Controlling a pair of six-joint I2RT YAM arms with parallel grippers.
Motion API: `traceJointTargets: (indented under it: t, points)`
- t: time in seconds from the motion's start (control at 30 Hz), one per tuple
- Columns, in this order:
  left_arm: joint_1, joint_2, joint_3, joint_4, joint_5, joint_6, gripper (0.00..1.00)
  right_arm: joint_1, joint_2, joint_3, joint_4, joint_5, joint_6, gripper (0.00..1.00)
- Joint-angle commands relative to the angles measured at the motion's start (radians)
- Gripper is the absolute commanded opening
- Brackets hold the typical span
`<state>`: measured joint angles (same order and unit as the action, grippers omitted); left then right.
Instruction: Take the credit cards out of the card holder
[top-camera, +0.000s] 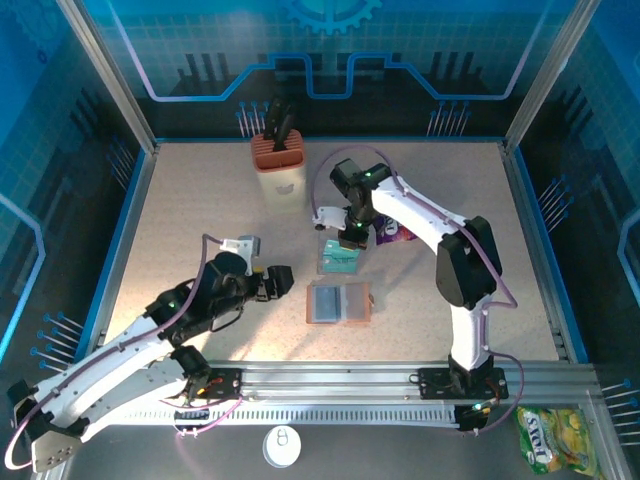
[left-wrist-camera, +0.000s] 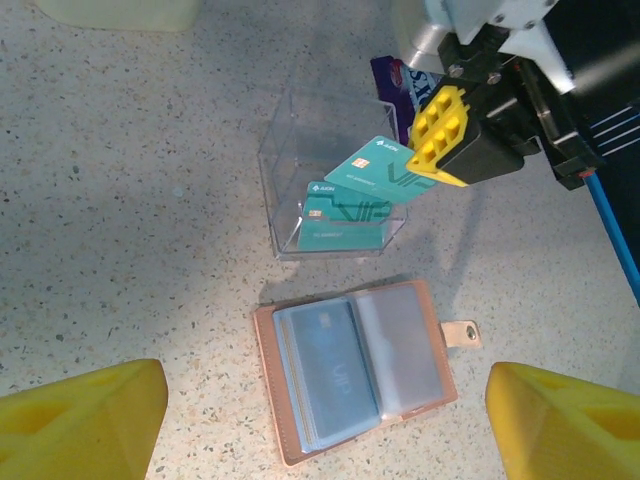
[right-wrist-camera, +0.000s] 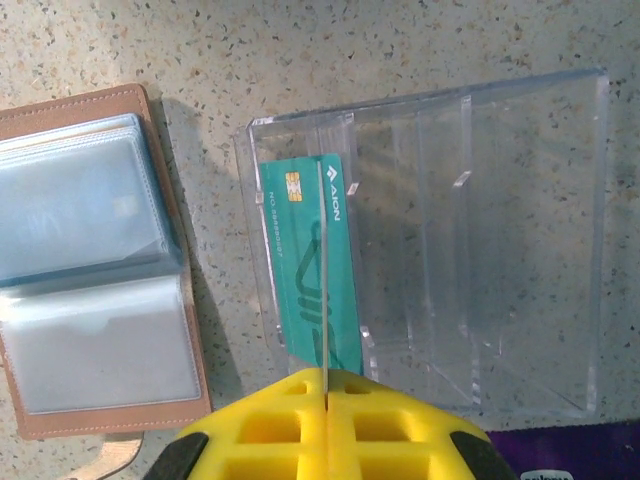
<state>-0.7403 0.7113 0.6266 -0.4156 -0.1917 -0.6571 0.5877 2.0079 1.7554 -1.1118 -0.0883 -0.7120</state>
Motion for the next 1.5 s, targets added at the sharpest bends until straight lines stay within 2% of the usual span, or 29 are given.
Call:
traceJointTargets:
  t: [0.0, 0.23, 0.5, 0.77, 1.03, 1.13, 1.23, 1.47]
  points:
    - [0.008, -0.028, -0.025, -0.020, -0.027, -0.030, 0.84, -0.012, 0.033, 0.050, -0.061, -0.042, -0.021, 0.02]
    - [0.009, -0.034, -0.030, -0.035, -0.011, -0.051, 0.83, -0.009, 0.072, 0.051, -0.062, -0.048, -0.011, 0.06]
    - [0.010, -0.019, -0.042, 0.001, 0.028, -0.065, 0.82, -0.009, 0.065, 0.047, -0.048, -0.031, 0.031, 0.20]
    - [0.009, 0.037, -0.060, 0.048, 0.088, -0.087, 0.79, -0.007, -0.032, -0.037, 0.009, -0.049, 0.118, 0.26]
    - [0.010, 0.152, -0.071, 0.145, 0.125, -0.127, 0.73, 0.033, -0.227, -0.289, 0.221, -0.095, 0.374, 0.29]
    - [0.008, 0.209, -0.084, 0.212, 0.166, -0.140, 0.67, 0.068, -0.313, -0.407, 0.344, -0.115, 0.524, 0.30]
    - [0.007, 0.270, -0.095, 0.273, 0.198, -0.166, 0.64, 0.105, -0.407, -0.527, 0.499, -0.188, 0.667, 0.32]
    - [-0.007, 0.396, -0.093, 0.338, 0.233, -0.220, 0.55, 0.160, -0.548, -0.723, 0.716, -0.146, 0.944, 0.33]
